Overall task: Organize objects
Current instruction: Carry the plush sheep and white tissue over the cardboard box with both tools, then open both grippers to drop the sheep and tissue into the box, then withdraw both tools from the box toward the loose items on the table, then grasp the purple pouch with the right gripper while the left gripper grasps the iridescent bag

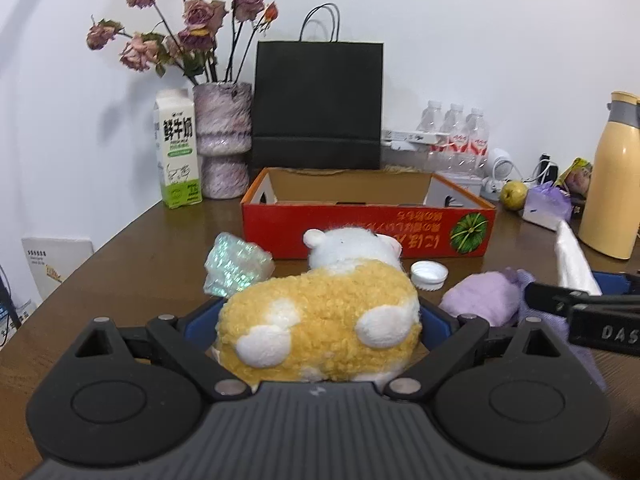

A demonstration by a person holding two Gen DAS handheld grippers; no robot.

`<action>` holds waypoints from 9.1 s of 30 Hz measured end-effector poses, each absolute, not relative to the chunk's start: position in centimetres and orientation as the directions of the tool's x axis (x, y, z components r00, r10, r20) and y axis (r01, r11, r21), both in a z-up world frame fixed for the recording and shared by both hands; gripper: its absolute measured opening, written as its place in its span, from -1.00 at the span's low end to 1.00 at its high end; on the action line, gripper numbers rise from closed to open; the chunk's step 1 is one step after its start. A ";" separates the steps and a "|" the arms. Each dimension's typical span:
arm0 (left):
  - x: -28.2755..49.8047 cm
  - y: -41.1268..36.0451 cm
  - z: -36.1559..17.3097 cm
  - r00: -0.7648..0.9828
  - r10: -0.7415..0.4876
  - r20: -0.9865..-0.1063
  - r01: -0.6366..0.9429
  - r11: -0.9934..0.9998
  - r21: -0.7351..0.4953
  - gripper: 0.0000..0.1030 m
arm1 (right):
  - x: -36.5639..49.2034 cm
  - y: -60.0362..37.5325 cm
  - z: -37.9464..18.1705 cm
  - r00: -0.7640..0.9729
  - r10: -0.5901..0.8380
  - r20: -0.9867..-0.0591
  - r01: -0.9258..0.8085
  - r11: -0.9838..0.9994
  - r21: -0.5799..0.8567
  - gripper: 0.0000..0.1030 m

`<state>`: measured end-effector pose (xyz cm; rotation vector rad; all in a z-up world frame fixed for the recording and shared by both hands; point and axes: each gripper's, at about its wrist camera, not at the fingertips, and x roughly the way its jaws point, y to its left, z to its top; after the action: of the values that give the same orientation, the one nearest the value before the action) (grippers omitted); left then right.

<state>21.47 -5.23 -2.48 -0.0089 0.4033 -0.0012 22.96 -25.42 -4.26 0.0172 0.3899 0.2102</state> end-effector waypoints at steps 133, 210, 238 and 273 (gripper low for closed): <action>46.9 -4.9 3.4 0.949 0.043 -0.311 -0.075 0.993 -0.092 1.00 | 49.5 -20.4 1.0 0.897 0.201 -0.395 -0.239 0.970 -0.050 0.98; 24.7 -0.6 -3.1 0.905 -0.046 -0.424 0.019 0.998 -0.068 1.00 | 23.9 -28.1 -5.6 0.880 0.088 -0.467 -0.106 0.994 -0.013 1.00; 24.1 0.3 -2.7 0.905 -0.052 -0.423 0.010 0.995 -0.102 1.00 | 27.3 -26.7 -6.8 0.800 0.120 -0.588 -0.106 0.993 0.059 -0.86; 35.1 2.4 -5.7 0.854 0.067 -0.516 -0.082 0.997 -0.006 0.72 | 24.4 -26.5 -5.0 0.928 0.077 -0.363 -0.083 0.997 -0.003 -0.91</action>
<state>35.10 2.41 -5.69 -0.0283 0.5420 0.0780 24.39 -26.48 -5.02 -0.0185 0.3716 0.0820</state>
